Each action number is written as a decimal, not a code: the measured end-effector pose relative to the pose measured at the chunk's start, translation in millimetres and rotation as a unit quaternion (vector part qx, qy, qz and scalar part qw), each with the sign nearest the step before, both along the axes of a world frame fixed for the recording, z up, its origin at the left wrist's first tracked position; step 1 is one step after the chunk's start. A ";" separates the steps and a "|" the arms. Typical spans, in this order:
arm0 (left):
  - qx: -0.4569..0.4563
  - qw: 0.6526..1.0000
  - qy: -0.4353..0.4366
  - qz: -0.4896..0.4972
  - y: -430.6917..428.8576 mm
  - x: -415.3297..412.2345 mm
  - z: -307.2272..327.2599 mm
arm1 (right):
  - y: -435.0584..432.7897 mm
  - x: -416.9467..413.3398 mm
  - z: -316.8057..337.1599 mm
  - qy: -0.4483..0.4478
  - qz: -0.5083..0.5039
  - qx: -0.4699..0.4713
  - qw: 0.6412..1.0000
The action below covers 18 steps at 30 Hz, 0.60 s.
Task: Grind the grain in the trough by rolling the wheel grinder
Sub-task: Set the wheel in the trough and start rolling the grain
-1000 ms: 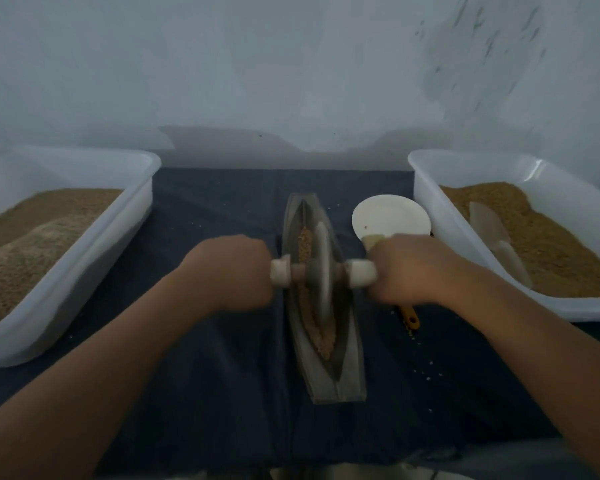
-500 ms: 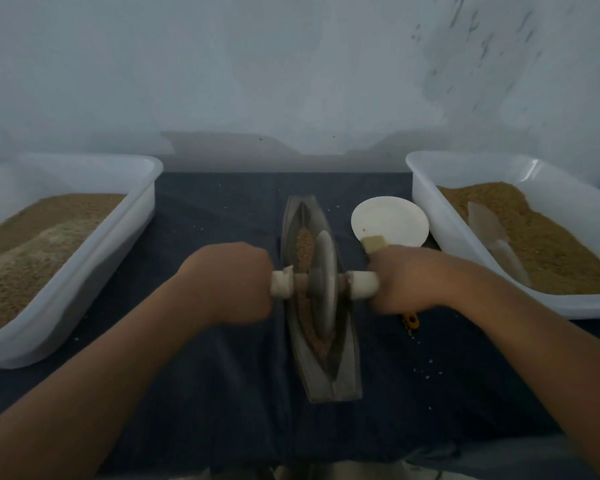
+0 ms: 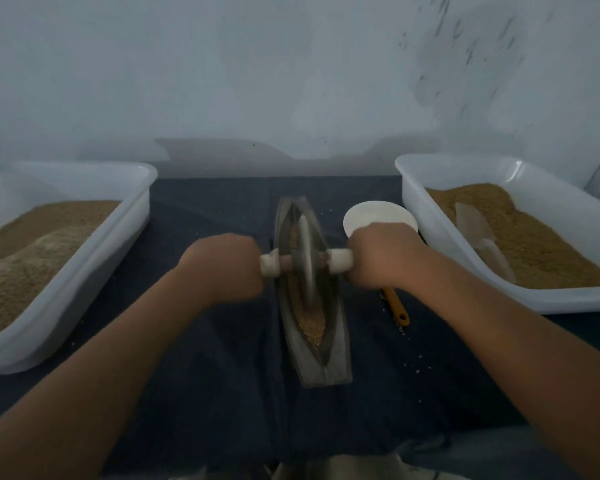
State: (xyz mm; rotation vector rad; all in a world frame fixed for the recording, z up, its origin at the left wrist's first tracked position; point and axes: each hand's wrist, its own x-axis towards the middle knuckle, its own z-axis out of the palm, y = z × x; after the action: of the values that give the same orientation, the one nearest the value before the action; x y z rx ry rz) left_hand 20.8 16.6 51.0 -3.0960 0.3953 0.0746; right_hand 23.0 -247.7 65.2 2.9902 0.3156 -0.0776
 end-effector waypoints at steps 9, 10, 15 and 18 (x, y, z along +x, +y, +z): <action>-0.039 0.997 0.035 0.048 -1.7 5.3 -8.8 | 3.4 0.1 4.7 -0.070 0.118 -0.001 0.991; -0.049 0.997 0.038 0.054 -1.7 11.8 -6.7 | 6.0 7.4 8.7 -0.081 0.121 0.009 0.989; -0.065 0.995 0.031 0.066 -2.9 18.2 -3.9 | 12.5 17.0 21.0 -0.040 0.093 0.021 0.995; -0.038 0.999 0.004 0.038 4.1 -2.5 -16.1 | -1.1 -6.2 5.4 -0.013 0.084 0.023 0.996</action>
State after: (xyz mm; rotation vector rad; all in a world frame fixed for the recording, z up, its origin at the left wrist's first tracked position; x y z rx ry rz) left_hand 18.4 20.8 34.9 -3.1857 0.2881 0.0756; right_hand 16.8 -248.7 70.6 2.9922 0.5721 -0.0141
